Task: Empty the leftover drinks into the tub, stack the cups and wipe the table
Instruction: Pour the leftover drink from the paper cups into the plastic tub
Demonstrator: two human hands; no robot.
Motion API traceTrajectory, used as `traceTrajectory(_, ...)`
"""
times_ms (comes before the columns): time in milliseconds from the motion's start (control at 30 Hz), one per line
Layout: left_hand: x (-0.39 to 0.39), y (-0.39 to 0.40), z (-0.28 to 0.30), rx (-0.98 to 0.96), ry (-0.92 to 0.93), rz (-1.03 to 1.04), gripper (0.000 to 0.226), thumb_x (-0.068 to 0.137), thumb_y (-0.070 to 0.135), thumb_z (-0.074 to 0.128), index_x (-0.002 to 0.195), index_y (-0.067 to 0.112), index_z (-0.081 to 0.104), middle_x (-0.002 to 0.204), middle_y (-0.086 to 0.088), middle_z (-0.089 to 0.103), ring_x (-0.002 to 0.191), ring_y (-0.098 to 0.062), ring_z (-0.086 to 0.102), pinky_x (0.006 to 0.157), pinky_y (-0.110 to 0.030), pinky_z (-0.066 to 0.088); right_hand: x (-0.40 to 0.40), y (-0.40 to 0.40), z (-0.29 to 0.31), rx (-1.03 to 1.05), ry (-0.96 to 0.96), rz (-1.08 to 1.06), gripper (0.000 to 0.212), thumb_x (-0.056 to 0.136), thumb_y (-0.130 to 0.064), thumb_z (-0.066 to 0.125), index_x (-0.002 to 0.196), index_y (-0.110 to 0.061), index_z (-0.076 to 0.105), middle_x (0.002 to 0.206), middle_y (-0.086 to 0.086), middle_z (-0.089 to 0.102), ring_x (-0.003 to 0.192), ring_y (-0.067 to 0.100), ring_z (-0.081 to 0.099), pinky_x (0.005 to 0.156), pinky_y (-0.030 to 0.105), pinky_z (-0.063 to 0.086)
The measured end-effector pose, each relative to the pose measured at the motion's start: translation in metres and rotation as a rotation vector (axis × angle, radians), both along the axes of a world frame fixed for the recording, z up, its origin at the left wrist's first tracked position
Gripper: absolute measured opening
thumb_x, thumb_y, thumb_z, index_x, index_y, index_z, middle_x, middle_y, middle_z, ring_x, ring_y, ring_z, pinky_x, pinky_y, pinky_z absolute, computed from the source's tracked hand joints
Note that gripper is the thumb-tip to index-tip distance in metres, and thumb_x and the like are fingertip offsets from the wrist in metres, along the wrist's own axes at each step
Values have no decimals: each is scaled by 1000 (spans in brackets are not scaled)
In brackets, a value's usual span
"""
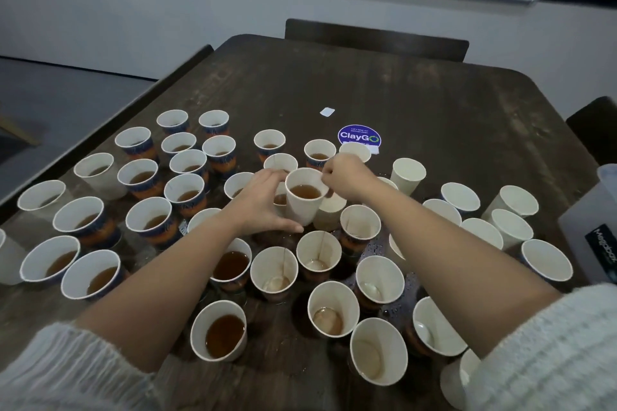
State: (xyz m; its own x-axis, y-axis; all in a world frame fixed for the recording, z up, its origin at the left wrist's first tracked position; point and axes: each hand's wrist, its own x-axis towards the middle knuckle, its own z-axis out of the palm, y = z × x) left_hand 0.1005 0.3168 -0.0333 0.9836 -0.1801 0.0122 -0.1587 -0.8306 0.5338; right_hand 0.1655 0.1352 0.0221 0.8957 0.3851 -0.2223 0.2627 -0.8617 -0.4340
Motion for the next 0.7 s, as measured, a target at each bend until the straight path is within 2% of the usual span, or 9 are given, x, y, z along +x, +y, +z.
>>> traceTrajectory(100,6,-18,14,-212,3,38,94,61,44,88,137,21,40,138,2,48,126,-14,43,103,-35,39,2,-16,33,127,-12,-31,23,94,-7,49,83,-5,69,77,8,70,70,20,61,54,23,44)
traceTrajectory(167,10,-36,26,-328,-18,64,89,64,35,88,136,20,38,131,6,50,118,-9,47,93,-27,42,3,-31,54,187,-42,-70,27,91,-6,50,68,-10,63,62,0,62,61,15,54,48,22,40)
traceTrajectory(233,16,-56,37,-408,-56,95,82,68,29,87,134,19,38,123,9,50,112,-7,48,86,-21,43,4,-47,72,251,-59,-109,25,89,-6,50,70,-6,66,59,-2,62,57,12,50,49,20,39)
traceTrajectory(333,26,-89,53,-476,-117,112,74,72,29,83,131,17,40,118,10,51,109,-9,50,81,-19,44,5,-77,91,365,-85,-161,23,92,-8,53,85,3,71,67,4,67,65,15,57,60,24,46)
traceTrajectory(433,34,-126,71,-500,-134,72,72,77,28,80,134,16,38,116,11,49,102,-5,51,71,-8,43,1,-114,98,516,-151,-220,27,97,-21,56,86,-3,72,78,11,68,71,16,60,67,29,50)
traceTrajectory(500,37,-149,81,-522,-145,52,71,79,26,78,136,14,37,115,11,49,99,-4,51,63,-5,43,-4,-142,96,668,-142,-213,33,98,-37,55,87,-11,70,85,6,68,77,13,60,71,30,49)
traceTrajectory(567,42,-165,88,-523,-166,50,69,79,27,78,134,12,39,113,8,51,100,-8,52,64,-7,42,-9,-161,87,744,-73,-186,32,94,-45,57,104,-17,66,97,-5,67,88,8,61,74,25,47)
traceTrajectory(633,45,-198,99,-520,-174,22,66,79,24,78,132,11,41,111,6,53,96,-8,52,62,-5,42,-13,-188,80,782,-74,-203,43,87,-44,68,119,-18,58,108,-9,64,99,5,61,76,20,47)
traceTrajectory(700,47,-233,110,-527,-156,-30,66,80,22,78,133,13,40,115,6,53,101,-8,52,63,-2,43,-16,-211,76,877,-114,-237,67,73,-46,80,127,-16,54,117,-4,64,106,8,62,80,22,53)
